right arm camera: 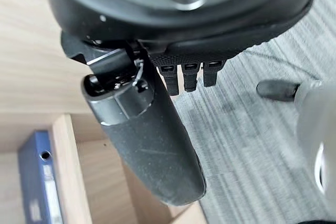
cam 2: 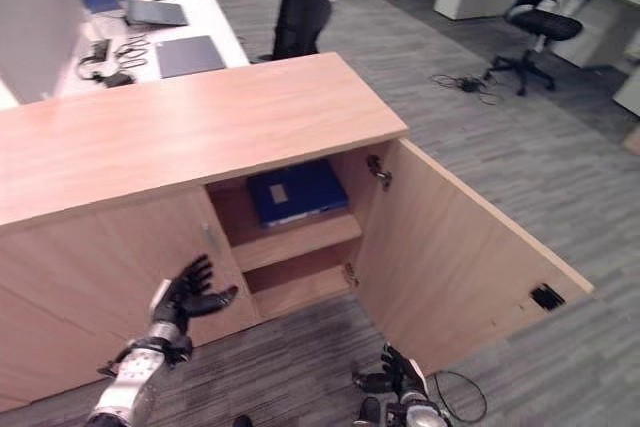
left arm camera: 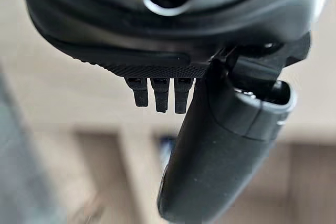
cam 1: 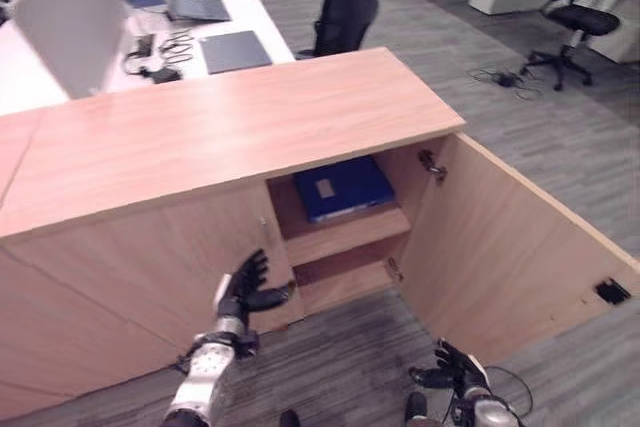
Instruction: Put the empty folder in the office cabinet
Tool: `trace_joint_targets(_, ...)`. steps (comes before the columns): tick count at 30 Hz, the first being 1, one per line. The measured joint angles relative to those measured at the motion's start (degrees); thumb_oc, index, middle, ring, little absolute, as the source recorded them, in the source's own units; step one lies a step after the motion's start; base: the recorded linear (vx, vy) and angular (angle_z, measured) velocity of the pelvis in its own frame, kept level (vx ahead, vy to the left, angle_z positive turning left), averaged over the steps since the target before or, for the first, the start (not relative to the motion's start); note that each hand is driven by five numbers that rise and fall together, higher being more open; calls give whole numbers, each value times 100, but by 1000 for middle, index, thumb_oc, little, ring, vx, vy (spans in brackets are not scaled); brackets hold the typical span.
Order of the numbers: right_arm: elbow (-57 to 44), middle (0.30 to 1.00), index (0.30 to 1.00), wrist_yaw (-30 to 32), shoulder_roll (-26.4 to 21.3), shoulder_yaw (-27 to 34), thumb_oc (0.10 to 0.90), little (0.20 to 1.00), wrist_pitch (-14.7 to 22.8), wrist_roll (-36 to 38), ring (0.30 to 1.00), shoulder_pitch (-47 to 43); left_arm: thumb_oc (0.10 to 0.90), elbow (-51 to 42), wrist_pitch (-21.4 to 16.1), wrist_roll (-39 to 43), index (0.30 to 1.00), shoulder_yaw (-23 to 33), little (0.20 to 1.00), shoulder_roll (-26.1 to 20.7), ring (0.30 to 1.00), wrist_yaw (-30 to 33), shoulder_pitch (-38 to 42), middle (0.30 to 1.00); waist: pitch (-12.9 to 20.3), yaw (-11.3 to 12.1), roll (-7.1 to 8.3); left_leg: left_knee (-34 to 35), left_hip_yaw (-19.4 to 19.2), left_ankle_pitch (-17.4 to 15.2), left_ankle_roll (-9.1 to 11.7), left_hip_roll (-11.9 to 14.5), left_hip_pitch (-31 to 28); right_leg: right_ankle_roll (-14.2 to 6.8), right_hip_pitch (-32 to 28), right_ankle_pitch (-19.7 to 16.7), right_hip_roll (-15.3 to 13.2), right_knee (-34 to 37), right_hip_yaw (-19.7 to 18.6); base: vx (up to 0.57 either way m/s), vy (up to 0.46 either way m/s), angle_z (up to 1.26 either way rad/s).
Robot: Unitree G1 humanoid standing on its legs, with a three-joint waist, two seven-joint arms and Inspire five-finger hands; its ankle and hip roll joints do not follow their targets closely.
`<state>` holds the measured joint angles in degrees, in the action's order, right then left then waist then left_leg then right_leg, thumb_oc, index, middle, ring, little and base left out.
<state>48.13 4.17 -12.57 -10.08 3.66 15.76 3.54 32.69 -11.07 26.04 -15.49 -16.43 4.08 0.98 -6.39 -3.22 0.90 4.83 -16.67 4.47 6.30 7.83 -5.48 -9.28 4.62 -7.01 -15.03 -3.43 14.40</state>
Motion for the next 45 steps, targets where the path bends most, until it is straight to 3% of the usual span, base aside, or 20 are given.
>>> trace_joint_targets(6,-46,900,900,9,-403,-122,800,900,20,1,900,167,800,1115,97,-624,900,-220,900,628,900,-232,-118,900,277,-543,-515,-43,-483,-140,100,491,-413,317,-77,-406,884,848,-946,53,-206,-96)
trace_joint_targets(13,40,900,900,1,-778,-110,800,900,21,10,900,138,800,2402,128,-1089,900,-156,900,666,900,-239,42,900,221,-853,-779,-277,-850,-273,85,720,-619,390,144,-366,1209,833,-1459,37,-145,-65)
trace_joint_targets(14,147,900,900,-58,-762,-114,800,900,15,16,900,-4,800,2930,124,-1129,900,-11,900,664,900,-223,162,900,143,-760,-830,-680,-979,-434,-51,972,-491,510,591,-41,1335,-9,-1472,54,-158,-66)
trace_joint_targets(15,150,900,900,-81,-729,-114,800,900,15,22,900,-21,800,3123,142,-1167,900,43,900,652,900,-214,174,900,82,-762,-766,-985,-968,-531,61,1081,-440,602,945,332,1375,-842,-1440,61,-116,-57)
trace_joint_targets(17,227,900,900,-81,-692,-134,800,900,2,23,900,-38,800,3416,249,-1176,900,204,900,617,900,-179,83,900,-72,-740,-522,-1586,-713,-231,250,1125,-362,660,858,522,1449,-746,-1595,61,-47,-48)
trace_joint_targets(18,242,900,900,-62,-716,-151,800,900,5,24,900,-116,800,3501,249,-1180,900,224,900,662,900,-205,32,900,-76,-717,-545,-1728,-489,39,204,1115,-234,427,675,507,1456,-249,-1642,204,7,-117)
trace_joint_targets(19,187,900,900,-45,-851,-154,800,900,31,28,900,-318,800,3593,238,-1182,900,229,900,829,900,-213,14,900,-100,-558,-797,-1757,49,165,350,1249,19,569,824,924,1612,-812,-1791,200,28,-79)
trace_joint_targets(20,204,900,900,-45,-813,-124,800,900,60,28,900,-355,800,3612,233,-1229,900,223,900,755,900,-223,21,900,-220,-612,-484,-1721,401,-217,528,945,38,871,701,806,1433,-990,-2008,243,43,-49)
trace_joint_targets(21,345,900,900,-43,-850,-113,800,900,53,28,900,-408,800,3704,253,-1294,900,210,900,855,900,-225,121,900,-311,-583,-435,-1432,774,-549,534,694,48,955,570,569,1412,-854,-2136,91,19,4)
trace_joint_targets(24,450,900,900,-41,-938,45,800,900,28,77,900,-342,800,3687,199,-1428,900,159,900,938,900,-238,97,900,-322,-442,-360,-529,1148,-656,330,89,197,907,262,415,1432,-132,-2141,108,28,-31)
trace_joint_targets(25,399,900,900,-41,-938,17,800,900,35,130,900,-346,800,3777,248,-1523,900,182,900,932,900,-223,75,900,-309,-450,-348,-799,968,-877,-7,10,292,847,239,421,1491,-37,-2149,120,34,-61)
trace_joint_targets(26,360,900,900,-44,-1066,12,800,900,103,136,900,-384,800,3843,281,-1599,900,231,900,1007,900,-239,0,900,-225,-381,-864,-797,1021,-992,-490,419,541,587,325,645,1953,-294,-2083,110,20,-73)
trace_joint_targets(27,403,900,900,-43,-998,20,800,900,100,157,900,-391,800,3803,259,-1632,900,232,900,969,900,-225,4,900,-240,-277,-853,-920,896,-861,-492,540,607,694,588,859,2050,-1262,-2086,87,28,-41)
trace_joint_targets(28,406,900,900,-41,-917,14,800,900,35,229,900,-333,800,3746,239,-1654,900,233,900,823,900,-220,-68,900,-171,-291,-654,-853,859,-865,-502,454,610,661,713,1185,1935,-2130,-2091,49,21,20)
trace_joint_targets(29,399,900,900,-47,-830,33,800,900,-53,249,900,-262,800,3510,235,-1760,900,253,900,589,900,-218,-94,900,-64,-331,-200,-309,884,-855,-157,137,438,984,337,1815,1534,-1734,-2151,70,52,58)
trace_joint_targets(32,330,900,900,-9,-885,163,800,900,-43,253,900,-403,800,3551,279,-1870,900,270,900,573,900,-253,-143,900,-59,-239,-185,-107,889,-429,-151,65,175,834,37,1259,1394,-886,-2119,50,43,14)
trace_joint_targets(34,149,900,900,12,-1133,143,800,900,-49,274,900,-469,800,3580,318,-1992,900,258,900,603,900,-238,-219,900,-16,-261,-386,-56,924,-95,-185,137,-242,804,-393,1004,1461,-350,-1929,29,44,26)
trace_joint_targets(37,-56,900,900,85,-1377,114,800,900,-55,300,900,-889,800,3525,305,-2026,900,244,900,536,900,-222,-147,900,46,-129,-458,-28,886,-199,-122,96,-264,688,-549,810,1372,-28,-1832,15,44,30)
trace_joint_targets(41,-744,900,900,121,-1371,-131,800,900,127,295,900,-1667,800,3492,356,-2080,900,226,900,347,900,-223,-334,900,124,133,-184,-23,1091,-297,-179,-157,-167,444,-947,394,1077,789,-1705,3,36,19)
trace_joint_targets(45,-733,900,900,326,-1186,-248,800,900,76,407,900,-2097,800,3466,352,-2066,900,243,900,323,900,-222,-456,900,176,357,-104,0,1258,-293,-223,-244,-154,440,-1054,351,981,885,-1541,18,23,25)
